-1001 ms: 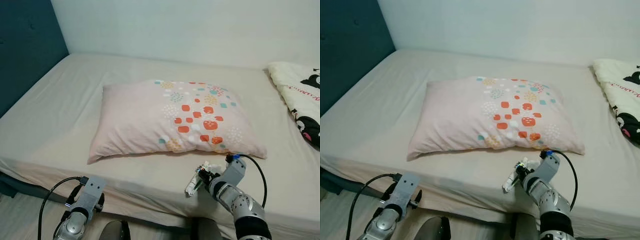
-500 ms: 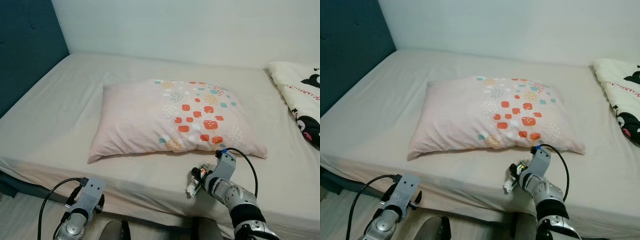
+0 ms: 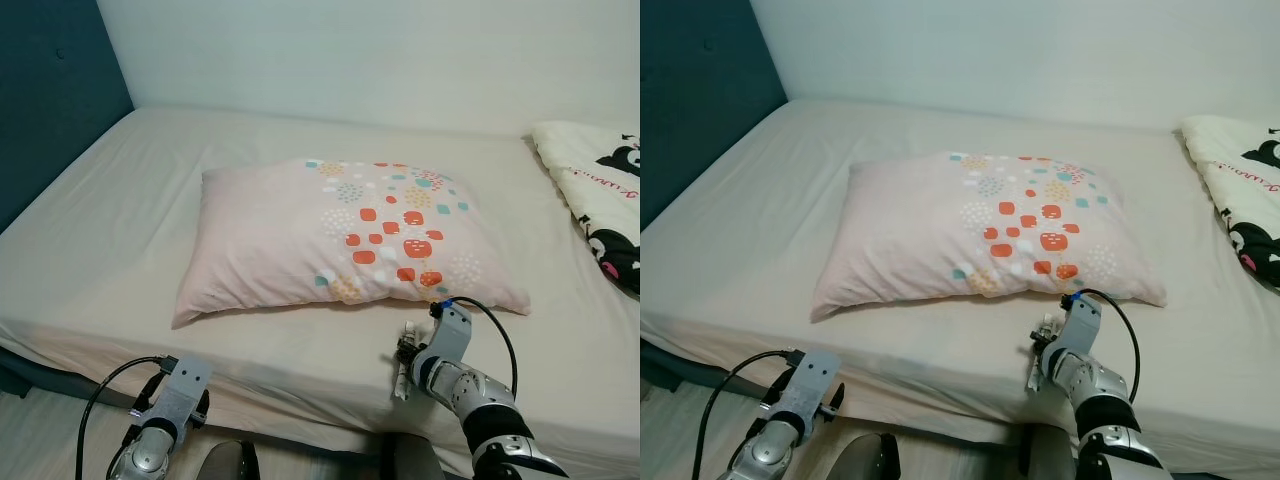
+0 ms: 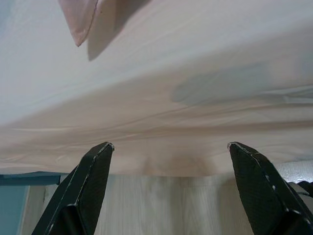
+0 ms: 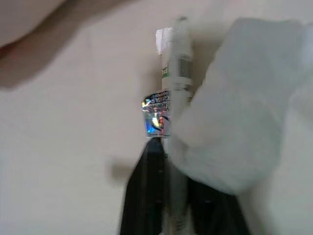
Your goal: Clean up the room
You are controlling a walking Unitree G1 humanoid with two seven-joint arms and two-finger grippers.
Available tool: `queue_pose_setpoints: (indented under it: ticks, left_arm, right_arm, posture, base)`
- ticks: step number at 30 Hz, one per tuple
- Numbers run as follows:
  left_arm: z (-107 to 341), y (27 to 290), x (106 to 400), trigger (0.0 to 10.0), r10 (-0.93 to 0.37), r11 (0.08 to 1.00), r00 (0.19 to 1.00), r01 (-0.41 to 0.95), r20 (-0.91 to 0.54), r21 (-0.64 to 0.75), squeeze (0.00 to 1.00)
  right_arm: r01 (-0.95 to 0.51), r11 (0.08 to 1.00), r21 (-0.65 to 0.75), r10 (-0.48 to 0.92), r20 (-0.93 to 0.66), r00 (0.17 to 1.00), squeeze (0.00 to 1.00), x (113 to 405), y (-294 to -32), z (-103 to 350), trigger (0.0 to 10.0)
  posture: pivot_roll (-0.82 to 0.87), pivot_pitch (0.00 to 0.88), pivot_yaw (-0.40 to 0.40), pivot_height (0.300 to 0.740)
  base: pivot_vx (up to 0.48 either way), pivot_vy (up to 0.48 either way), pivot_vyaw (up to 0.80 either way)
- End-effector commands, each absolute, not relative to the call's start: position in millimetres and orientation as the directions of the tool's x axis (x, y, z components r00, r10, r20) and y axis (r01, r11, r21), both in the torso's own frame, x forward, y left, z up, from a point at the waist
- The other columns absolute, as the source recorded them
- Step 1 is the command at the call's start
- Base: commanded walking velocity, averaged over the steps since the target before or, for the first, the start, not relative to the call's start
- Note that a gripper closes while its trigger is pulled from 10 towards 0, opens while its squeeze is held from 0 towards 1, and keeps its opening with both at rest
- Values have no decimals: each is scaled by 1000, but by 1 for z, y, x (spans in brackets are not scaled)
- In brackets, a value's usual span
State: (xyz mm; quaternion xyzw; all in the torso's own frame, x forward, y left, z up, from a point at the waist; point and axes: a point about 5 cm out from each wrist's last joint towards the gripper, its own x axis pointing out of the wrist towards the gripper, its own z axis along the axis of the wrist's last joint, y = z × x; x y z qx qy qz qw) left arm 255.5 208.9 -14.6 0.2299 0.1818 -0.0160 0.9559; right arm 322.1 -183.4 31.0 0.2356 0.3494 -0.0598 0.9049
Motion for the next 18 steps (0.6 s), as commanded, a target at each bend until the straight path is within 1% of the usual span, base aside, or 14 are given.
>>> queue_pose_setpoints:
  ticks: [1,6,7,8,9,13,16,18]
  left_arm:
    - [-17,205,253,10000,43,899,930,124,-365,421,0]
    - [-17,203,255,10000,42,900,930,123,-365,419,0]
    - [-17,203,256,10000,43,900,929,123,-366,418,0]
    - [-17,201,257,10000,43,901,928,123,-370,415,0]
    - [-16,201,258,10000,44,902,928,123,-370,415,0]
    - [-16,200,259,10000,43,902,927,123,-371,413,0]
    - [-16,198,261,10000,44,905,926,122,-375,408,0]
    - [-16,197,262,10000,45,906,925,122,-377,406,0]
  right_arm:
    - [255,888,382,69,-660,748,0,323,-180,30,0]
    - [225,890,397,86,-630,771,0,325,-179,34,0]
    - [207,889,408,98,-611,786,0,327,-178,35,0]
    - [161,881,445,128,-552,824,0,331,-174,42,0]
    - [144,876,460,140,-528,837,0,332,-173,45,0]
    - [100,865,492,173,-479,861,0,336,-170,51,0]
    - [30,858,513,219,-417,882,0,339,-163,60,0]
    - [21,857,514,223,-407,886,0,339,-162,61,0]
  posture:
    - [78,119,-19,565]
    - [74,109,-21,565]
    - [69,102,-21,565]
    - [66,92,-22,565]
    - [66,92,-22,565]
    - [62,80,-22,565]
    - [55,62,-23,565]
    - [49,58,-24,565]
  base:
    - [0,0,0]
    - [0,0,0]
    - [0,0,0]
    - [0,0,0]
    - [0,0,0]
    - [0,0,0]
    - [0,0,0]
    - [0,0,0]
